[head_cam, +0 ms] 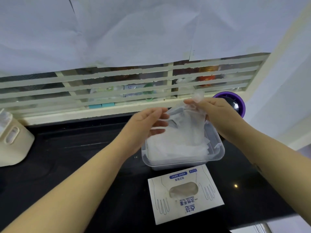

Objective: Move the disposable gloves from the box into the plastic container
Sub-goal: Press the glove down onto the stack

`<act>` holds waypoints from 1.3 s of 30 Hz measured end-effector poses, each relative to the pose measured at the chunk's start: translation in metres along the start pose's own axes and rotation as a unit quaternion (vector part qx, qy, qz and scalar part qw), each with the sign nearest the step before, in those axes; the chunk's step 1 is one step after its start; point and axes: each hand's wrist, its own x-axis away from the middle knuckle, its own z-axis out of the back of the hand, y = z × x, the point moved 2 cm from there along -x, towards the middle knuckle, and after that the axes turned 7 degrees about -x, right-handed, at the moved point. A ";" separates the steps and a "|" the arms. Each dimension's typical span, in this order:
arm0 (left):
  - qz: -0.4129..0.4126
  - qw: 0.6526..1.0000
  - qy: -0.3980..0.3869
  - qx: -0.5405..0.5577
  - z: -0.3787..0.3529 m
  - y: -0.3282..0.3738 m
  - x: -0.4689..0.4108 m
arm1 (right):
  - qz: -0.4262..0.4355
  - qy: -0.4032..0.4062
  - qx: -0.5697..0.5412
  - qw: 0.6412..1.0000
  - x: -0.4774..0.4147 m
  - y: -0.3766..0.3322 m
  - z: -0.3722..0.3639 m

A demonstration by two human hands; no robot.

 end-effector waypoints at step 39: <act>0.088 0.928 0.202 0.302 0.073 -0.053 0.002 | -0.043 -0.049 0.197 0.978 -0.038 0.081 0.003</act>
